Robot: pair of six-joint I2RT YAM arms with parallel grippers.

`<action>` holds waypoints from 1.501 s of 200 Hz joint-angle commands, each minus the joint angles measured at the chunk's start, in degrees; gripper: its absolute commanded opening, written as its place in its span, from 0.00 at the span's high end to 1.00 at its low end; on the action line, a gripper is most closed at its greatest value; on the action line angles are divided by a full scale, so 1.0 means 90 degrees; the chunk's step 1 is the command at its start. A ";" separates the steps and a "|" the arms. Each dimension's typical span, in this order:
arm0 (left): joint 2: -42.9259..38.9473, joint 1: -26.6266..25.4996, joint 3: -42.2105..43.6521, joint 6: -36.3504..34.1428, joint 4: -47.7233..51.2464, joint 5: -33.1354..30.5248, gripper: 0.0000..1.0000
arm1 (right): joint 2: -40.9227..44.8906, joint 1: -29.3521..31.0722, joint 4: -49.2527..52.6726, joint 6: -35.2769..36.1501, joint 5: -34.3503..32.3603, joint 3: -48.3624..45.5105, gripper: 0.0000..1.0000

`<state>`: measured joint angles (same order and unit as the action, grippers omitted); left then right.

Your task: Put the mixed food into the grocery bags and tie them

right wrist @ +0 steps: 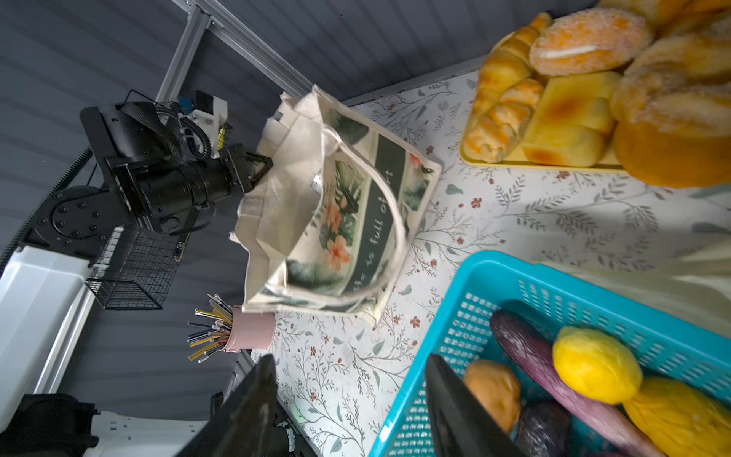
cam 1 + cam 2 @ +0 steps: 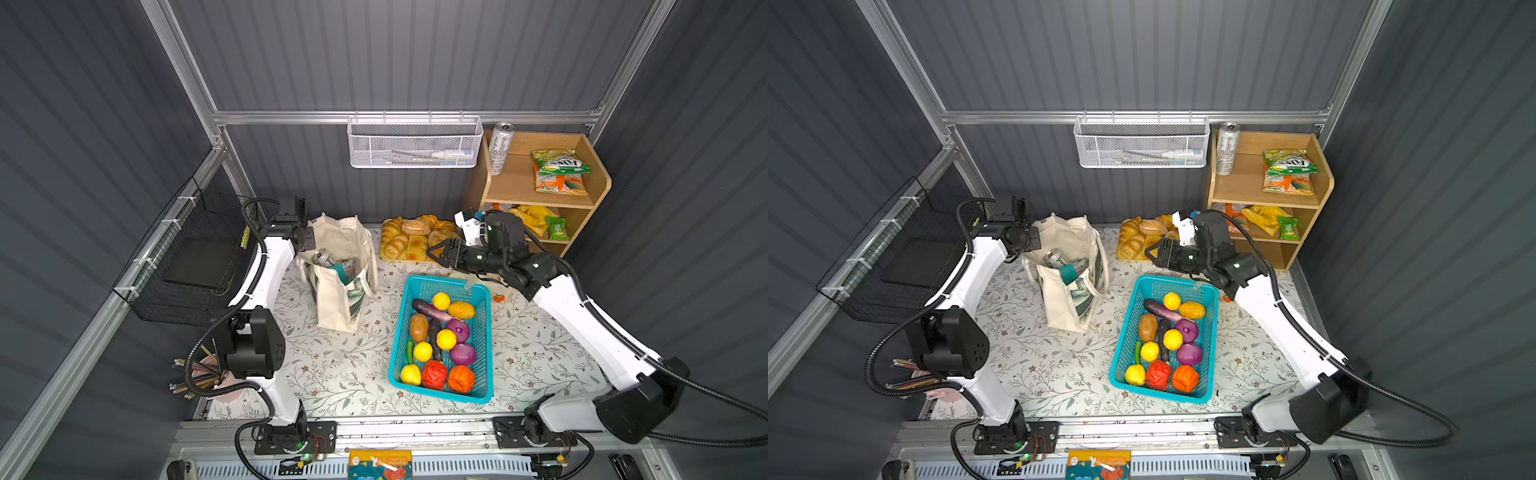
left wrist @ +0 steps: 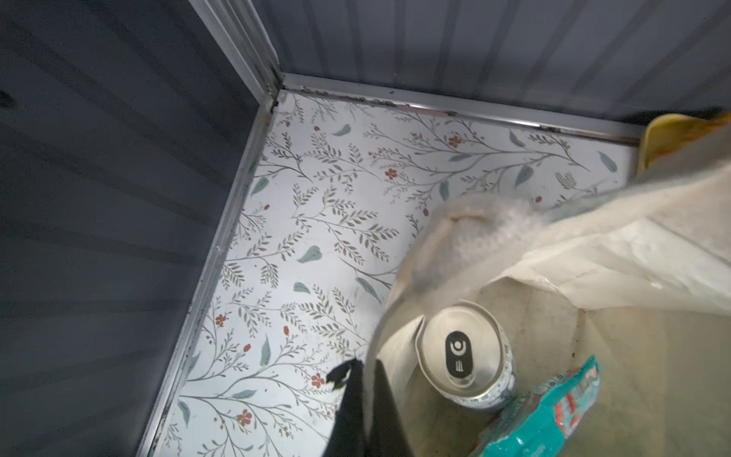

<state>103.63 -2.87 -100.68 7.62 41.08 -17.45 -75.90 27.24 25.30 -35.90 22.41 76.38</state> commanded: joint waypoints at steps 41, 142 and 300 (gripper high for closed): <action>0.0437 0.0124 -0.0990 -0.0495 -0.0093 -0.0390 0.97 | 0.0777 -0.0563 0.0530 0.0168 -0.1053 -0.1015 0.34; -0.0662 0.0002 -0.1588 0.0029 0.0427 0.1036 0.00 | 0.0855 -0.1162 0.1607 0.1435 -0.3455 0.0523 0.23; -0.1563 -0.3449 0.1150 0.1240 0.0648 0.1337 0.00 | -0.0371 -0.0774 0.1860 0.2182 -0.3919 0.0711 0.18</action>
<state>91.24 -32.64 -93.69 16.03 47.77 -7.84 -78.46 20.32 42.94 -17.30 -8.78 83.24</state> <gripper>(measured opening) 0.998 0.822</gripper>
